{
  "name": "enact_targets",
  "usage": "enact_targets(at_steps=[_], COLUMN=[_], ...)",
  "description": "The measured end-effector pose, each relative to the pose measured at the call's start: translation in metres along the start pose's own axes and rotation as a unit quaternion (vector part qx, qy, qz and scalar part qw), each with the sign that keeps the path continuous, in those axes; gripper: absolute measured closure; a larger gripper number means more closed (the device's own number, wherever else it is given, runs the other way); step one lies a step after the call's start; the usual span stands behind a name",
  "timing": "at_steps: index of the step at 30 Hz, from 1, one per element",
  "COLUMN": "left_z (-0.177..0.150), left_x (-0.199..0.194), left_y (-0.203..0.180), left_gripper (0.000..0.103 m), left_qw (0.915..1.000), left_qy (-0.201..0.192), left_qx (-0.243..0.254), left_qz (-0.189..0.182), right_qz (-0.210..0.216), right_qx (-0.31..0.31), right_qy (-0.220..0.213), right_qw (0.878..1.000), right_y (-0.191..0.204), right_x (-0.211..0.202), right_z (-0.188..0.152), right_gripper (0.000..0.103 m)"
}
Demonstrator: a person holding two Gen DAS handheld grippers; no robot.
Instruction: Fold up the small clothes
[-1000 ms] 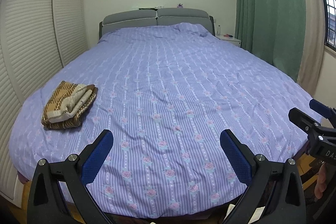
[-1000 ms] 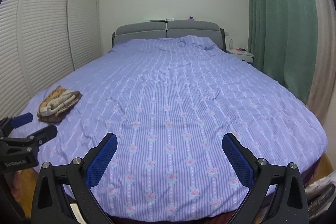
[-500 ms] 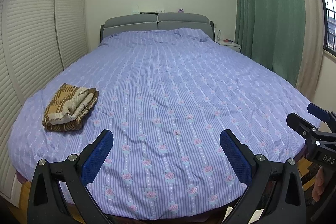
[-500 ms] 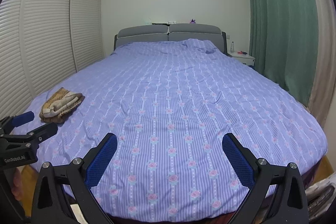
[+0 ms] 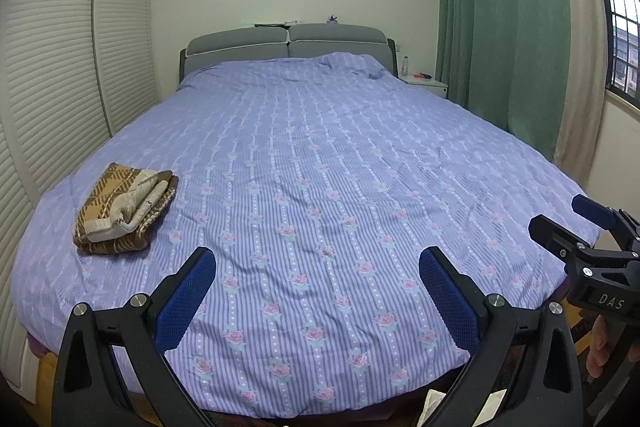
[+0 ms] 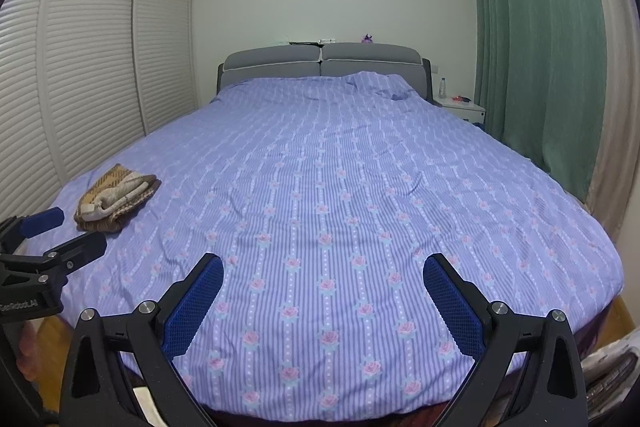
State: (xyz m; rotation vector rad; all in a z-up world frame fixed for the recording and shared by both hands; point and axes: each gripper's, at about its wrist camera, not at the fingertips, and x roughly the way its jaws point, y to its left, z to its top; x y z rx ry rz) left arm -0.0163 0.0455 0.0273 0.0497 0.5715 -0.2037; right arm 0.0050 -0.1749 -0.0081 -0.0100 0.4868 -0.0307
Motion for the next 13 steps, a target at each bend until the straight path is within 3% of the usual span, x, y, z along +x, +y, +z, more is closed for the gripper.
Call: enact_targets(at_steps=[13], left_z=[0.0001], left_x=[0.0037], left_y=[0.0026], left_gripper=[0.0], left_qw=[1.0], left_qy=[0.004], left_qx=[-0.005], left_qz=[-0.004], right_qz=[0.0], right_qx=[0.001], right_qy=[0.003], right_qw=[1.0], right_y=[-0.0003], right_x=[0.0018], right_z=[-0.0016], right_gripper=[0.002])
